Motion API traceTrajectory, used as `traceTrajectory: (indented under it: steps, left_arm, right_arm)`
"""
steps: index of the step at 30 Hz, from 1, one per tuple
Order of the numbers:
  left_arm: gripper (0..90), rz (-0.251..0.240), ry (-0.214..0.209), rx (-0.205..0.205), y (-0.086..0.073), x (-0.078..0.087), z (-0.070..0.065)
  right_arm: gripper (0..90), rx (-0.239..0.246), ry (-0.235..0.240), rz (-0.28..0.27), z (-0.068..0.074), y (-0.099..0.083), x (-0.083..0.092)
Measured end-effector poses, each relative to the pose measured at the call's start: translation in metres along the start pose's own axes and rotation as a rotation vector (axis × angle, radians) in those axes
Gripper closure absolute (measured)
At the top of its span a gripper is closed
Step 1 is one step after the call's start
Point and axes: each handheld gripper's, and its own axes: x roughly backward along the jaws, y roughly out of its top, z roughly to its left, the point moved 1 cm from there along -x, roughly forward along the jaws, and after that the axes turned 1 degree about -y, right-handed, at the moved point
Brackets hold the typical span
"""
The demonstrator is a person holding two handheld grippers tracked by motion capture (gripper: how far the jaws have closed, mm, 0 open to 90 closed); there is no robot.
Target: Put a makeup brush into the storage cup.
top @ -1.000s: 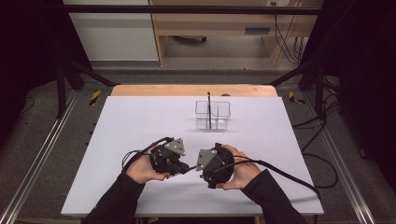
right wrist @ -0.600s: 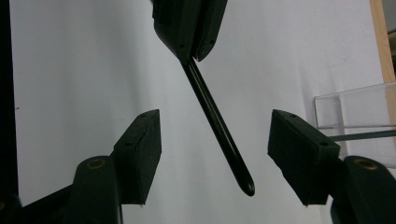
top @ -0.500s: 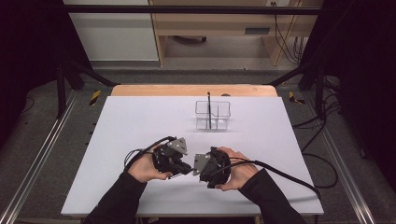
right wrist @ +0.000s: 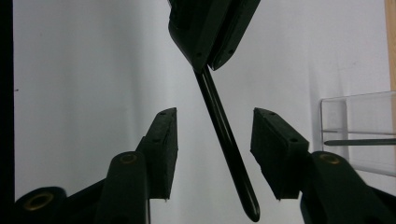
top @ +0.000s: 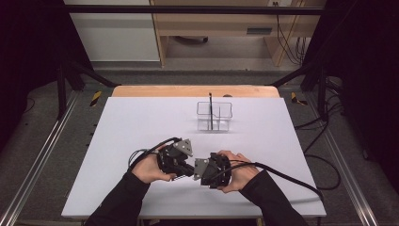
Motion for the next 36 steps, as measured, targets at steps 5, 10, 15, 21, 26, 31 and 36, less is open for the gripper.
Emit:
traceTrajectory:
  steps: [5, 10, 15, 21, 26, 31, 36]
  left_arm:
    - [83.5, 0.005, -0.003, -0.004, 0.0006, -0.0012, -0.0008]
    - [83.5, 0.004, -0.006, -0.003, 0.0004, -0.0018, -0.002]
    - [83.5, 0.007, -0.01, -0.007, 0.0003, -0.0032, -0.0029]
    - [83.5, 0.007, -0.02, -0.005, -0.0002, -0.0041, -0.0031]
    - [83.5, 0.002, -0.021, -0.007, -0.0005, -0.0035, -0.0029]
    - [83.3, -0.005, -0.023, -0.011, -0.0016, -0.0027, -0.0028]
    - [82.2, -0.018, -0.02, -0.009, -0.0034, 0.0001, -0.0018]
  right_arm:
    - [59.5, 0.025, 0.002, 0.013, 0.0011, 0.0012, -0.0006]
    - [66.2, 0.046, 0.003, 0.022, 0.0031, 0.0025, -0.0022]
    - [70.9, 0.063, 0.003, 0.034, 0.0046, 0.0038, -0.0041]
    - [77.7, 0.08, -0.007, 0.033, 0.0048, 0.0041, -0.0041]
    - [79.2, 0.092, -0.006, 0.032, 0.0055, 0.0038, -0.0036]
    - [81.0, 0.102, 0.004, 0.03, 0.0056, 0.0034, -0.0039]
    - [83.8, 0.111, 0.02, 0.022, 0.0066, 0.0033, -0.0041]
